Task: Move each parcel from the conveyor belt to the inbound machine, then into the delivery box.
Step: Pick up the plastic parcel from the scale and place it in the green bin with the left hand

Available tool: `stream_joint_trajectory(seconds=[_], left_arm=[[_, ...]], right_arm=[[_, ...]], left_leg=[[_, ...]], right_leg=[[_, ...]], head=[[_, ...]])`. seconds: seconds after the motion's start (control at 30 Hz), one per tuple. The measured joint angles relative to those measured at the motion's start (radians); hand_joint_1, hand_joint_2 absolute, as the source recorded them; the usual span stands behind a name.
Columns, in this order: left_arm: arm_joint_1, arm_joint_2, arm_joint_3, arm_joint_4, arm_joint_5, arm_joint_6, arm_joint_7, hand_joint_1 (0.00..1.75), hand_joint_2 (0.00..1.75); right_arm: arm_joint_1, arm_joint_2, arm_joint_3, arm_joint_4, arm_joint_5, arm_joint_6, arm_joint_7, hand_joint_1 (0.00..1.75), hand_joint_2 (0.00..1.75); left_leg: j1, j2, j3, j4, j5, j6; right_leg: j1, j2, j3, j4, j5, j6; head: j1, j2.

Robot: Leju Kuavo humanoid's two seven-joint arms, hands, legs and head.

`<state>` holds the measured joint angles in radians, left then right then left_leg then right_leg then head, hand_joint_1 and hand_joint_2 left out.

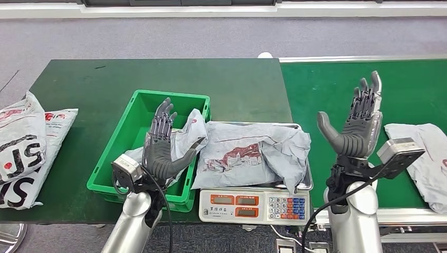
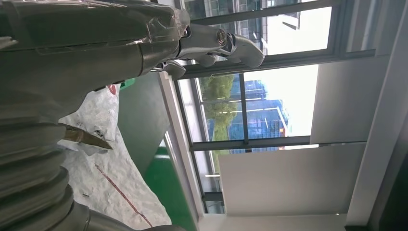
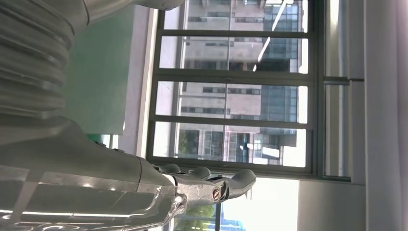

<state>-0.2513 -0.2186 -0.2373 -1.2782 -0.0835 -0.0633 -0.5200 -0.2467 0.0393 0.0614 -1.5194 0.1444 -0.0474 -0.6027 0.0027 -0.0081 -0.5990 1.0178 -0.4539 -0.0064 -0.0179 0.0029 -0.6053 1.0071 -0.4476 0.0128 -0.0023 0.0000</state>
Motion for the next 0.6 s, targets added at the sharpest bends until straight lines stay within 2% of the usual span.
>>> stream_joint_trajectory(seconds=[0.2, 0.3, 0.37, 0.5, 0.6], left_arm=[[-0.007, 0.000, 0.000, 0.009, -0.001, 0.000, 0.000, 0.00, 1.75], [-0.016, 0.000, -0.002, 0.015, -0.038, 0.015, 0.011, 0.00, 1.75], [-0.035, 0.000, -0.017, 0.030, -0.130, 0.043, 0.040, 0.00, 1.75], [-0.126, -0.017, -0.115, 0.136, -0.389, 0.027, 0.119, 0.00, 1.75], [-0.194, -0.051, -0.199, 0.265, -0.470, -0.008, 0.166, 0.00, 1.75]], right_arm=[[-0.004, 0.006, 0.000, 0.010, 0.006, 0.042, 0.028, 0.00, 1.75], [-0.004, 0.008, -0.001, 0.014, 0.026, 0.015, 0.009, 0.00, 1.75], [-0.002, 0.013, -0.005, 0.010, 0.033, -0.010, -0.003, 0.00, 1.75], [-0.003, 0.027, -0.016, -0.004, 0.033, -0.021, -0.005, 0.00, 1.75], [-0.003, 0.033, -0.020, -0.005, 0.041, -0.020, -0.004, 0.00, 1.75]], left_leg=[[0.000, 0.000, 0.000, 0.000, 0.000, 0.000], [0.000, 0.000, 0.000, 0.000, 0.000, 0.000], [0.000, -0.001, 0.000, 0.000, 0.000, 0.000], [0.000, -0.001, 0.000, 0.000, 0.000, 0.000], [-0.001, -0.001, 0.000, 0.001, 0.000, 0.000]], right_leg=[[0.000, 0.000, 0.000, 0.000, 0.000, 0.000], [0.000, 0.000, 0.000, 0.000, 0.000, 0.000], [0.000, -0.001, 0.000, 0.000, 0.000, 0.000], [0.000, -0.001, 0.000, 0.000, 0.000, 0.001], [-0.001, -0.001, 0.001, 0.000, 0.001, 0.001]], head=[[0.000, 0.000], [0.000, 0.000], [0.000, 0.000], [0.000, 0.000], [0.000, 0.000]])
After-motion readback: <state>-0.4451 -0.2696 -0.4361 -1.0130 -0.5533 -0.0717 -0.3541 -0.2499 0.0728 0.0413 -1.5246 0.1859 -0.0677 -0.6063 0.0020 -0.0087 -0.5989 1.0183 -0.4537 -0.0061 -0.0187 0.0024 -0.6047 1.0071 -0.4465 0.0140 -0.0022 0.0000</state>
